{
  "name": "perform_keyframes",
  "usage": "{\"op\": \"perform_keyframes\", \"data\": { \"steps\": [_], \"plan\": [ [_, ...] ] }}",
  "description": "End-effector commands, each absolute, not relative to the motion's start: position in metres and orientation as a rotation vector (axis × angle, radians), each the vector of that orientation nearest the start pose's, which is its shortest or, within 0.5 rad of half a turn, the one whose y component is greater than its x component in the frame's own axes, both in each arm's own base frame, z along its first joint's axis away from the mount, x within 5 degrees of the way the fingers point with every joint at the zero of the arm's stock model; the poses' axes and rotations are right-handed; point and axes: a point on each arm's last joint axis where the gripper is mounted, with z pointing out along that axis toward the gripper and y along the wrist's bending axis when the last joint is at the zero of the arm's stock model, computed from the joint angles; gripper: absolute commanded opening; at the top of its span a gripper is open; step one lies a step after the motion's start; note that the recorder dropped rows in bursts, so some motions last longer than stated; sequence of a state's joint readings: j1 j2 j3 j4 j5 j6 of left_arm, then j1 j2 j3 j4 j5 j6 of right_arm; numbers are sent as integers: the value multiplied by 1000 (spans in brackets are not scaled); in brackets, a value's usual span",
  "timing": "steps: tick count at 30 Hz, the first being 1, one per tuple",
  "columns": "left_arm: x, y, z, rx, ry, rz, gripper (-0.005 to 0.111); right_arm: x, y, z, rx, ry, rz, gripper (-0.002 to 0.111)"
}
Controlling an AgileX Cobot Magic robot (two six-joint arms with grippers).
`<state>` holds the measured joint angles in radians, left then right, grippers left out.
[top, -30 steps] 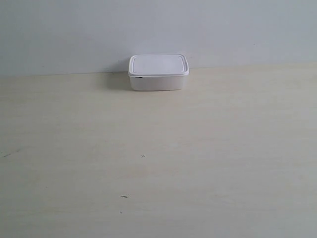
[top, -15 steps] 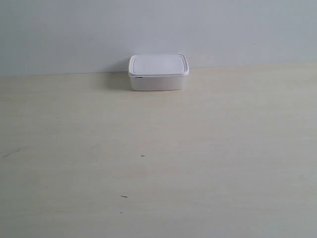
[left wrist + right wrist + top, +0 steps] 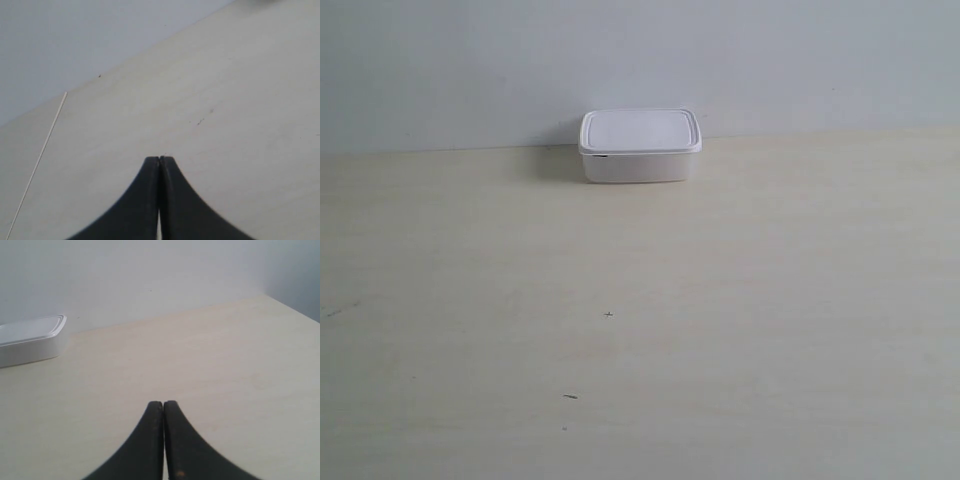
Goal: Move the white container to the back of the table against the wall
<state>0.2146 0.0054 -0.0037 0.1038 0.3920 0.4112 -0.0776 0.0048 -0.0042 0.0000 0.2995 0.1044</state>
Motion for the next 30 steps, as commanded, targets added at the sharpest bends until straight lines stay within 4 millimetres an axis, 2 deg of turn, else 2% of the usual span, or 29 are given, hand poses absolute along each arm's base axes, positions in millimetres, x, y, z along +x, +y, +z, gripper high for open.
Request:
{"op": "perform_keyframes", "data": {
  "steps": [1, 17, 24, 30],
  "plan": [
    [51, 14, 178, 251, 1888, 519, 0, 55, -4, 187, 158, 1762, 11, 0],
    [51, 14, 179, 248, 1884, 518, 0, 55, -4, 187, 158, 1762, 11, 0],
    [51, 14, 181, 9, 1857, 347, 0, 55, -4, 187, 158, 1762, 11, 0],
    [51, 14, 180, -94, 1856, 269, 0, 55, -4, 187, 158, 1762, 11, 0]
  ]
}}
